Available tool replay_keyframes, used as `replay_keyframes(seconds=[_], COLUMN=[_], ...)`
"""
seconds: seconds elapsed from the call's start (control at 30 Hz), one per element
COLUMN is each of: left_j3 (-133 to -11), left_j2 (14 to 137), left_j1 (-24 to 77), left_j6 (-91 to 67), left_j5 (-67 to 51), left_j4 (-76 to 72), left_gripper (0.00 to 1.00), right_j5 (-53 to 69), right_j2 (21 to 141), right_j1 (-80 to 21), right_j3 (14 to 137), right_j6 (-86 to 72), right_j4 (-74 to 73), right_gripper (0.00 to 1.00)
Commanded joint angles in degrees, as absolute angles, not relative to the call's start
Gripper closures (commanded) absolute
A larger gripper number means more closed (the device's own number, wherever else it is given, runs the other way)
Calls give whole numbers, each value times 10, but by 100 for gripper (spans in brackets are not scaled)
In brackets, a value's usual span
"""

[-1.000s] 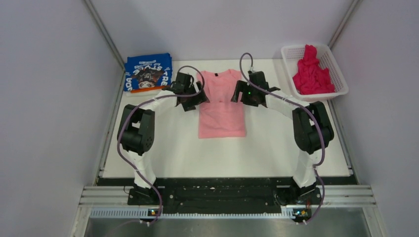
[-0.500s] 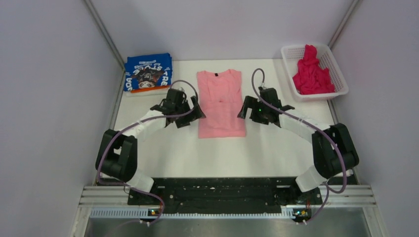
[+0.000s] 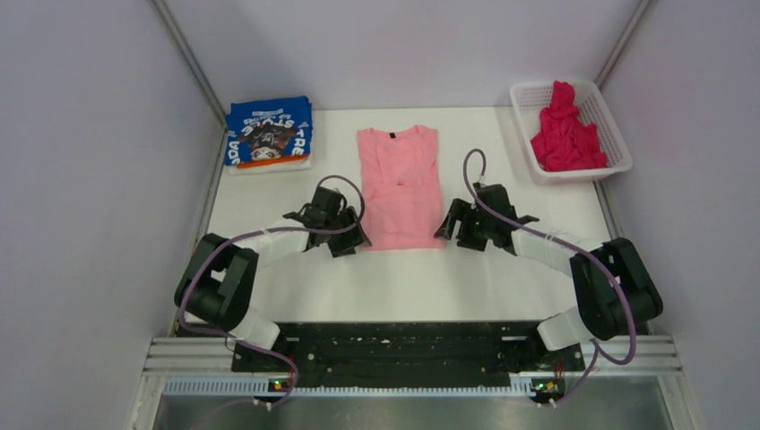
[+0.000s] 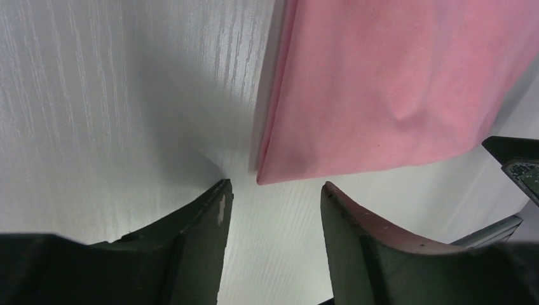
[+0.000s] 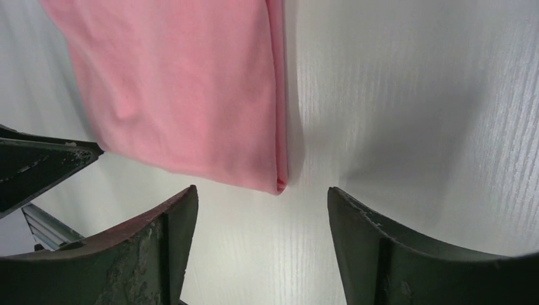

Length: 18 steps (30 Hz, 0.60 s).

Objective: Fold and stack the t-shirts
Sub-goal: Grab one side of the 2/3 rectangular tshirt with both arms

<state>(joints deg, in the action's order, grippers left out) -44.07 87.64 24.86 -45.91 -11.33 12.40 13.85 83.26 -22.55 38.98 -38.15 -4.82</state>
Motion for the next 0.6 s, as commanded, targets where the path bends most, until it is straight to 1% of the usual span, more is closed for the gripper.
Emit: replay_keyframes(seconds=[0.0, 0.17, 0.33, 0.37, 0.4, 0.43, 0.47, 0.53, 0.57], left_j3=[-437, -443, -454, -456, -457, -458, -458, -458, -456], left_j2=[889, 910, 936, 939, 940, 942, 943, 942, 940], left_j1=[255, 257, 259, 260, 261, 261, 261, 261, 261], left_j6=[-468, -466, -464, -463, -464, -464, -463, -458, -458], left_j5=[-117, -114, -126, -126, -125, -123, -121, -116, -114], left_j4=[89, 90, 89, 89, 90, 90, 90, 90, 91], left_gripper=[44, 53, 68, 75, 84, 97, 100, 100, 100], right_j5=[148, 157, 162, 162, 162, 165, 167, 167, 162], right_j2=[846, 870, 886, 890, 894, 897, 901, 905, 905], right_j1=[-232, -235, -242, -242, -243, -245, -247, -251, -253], right_j3=[388, 386, 384, 383, 384, 384, 385, 385, 384], right_j6=[-395, -402, -402, -403, -404, -404, -404, -404, -403], right_j4=[-5, 22, 26, 26, 27, 28, 28, 27, 24], right_gripper=[30, 40, 49, 52, 55, 58, 63, 71, 72])
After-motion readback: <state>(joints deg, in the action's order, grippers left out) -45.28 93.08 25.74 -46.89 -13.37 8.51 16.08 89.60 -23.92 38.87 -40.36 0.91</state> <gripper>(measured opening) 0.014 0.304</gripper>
